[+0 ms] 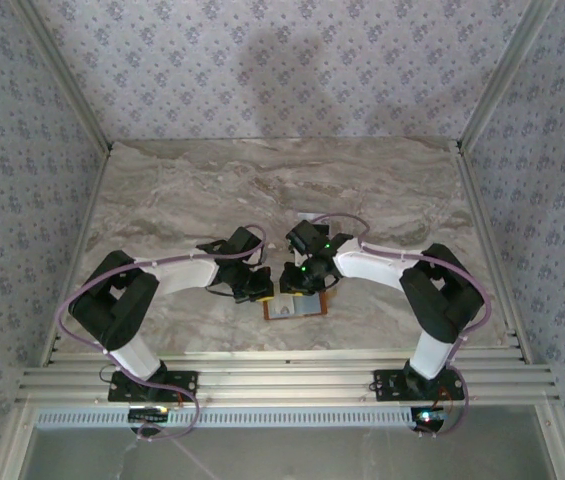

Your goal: Take the credit cards out of the card holder

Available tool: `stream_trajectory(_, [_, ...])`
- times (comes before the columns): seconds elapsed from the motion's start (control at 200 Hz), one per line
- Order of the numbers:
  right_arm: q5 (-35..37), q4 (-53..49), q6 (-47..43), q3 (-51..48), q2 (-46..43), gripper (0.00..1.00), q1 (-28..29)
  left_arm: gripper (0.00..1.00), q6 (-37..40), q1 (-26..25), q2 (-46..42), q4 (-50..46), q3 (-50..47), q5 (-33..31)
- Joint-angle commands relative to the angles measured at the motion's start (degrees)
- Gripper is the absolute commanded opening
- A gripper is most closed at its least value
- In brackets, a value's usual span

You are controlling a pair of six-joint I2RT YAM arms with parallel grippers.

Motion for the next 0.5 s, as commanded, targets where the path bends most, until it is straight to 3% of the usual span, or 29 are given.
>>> stream_trajectory(0.0, [0.3, -1.4, 0.4, -0.5, 1.5, 0.25, 0.2, 0.08, 1.1, 0.3, -1.5, -2.9, 1.2, -1.4])
stream_trajectory(0.495, [-0.8, -0.5, 0.0, -0.9, 2.5, 0.25, 0.3, 0.09, 2.0, 0.8, -3.9, -6.9, 0.5, -4.2])
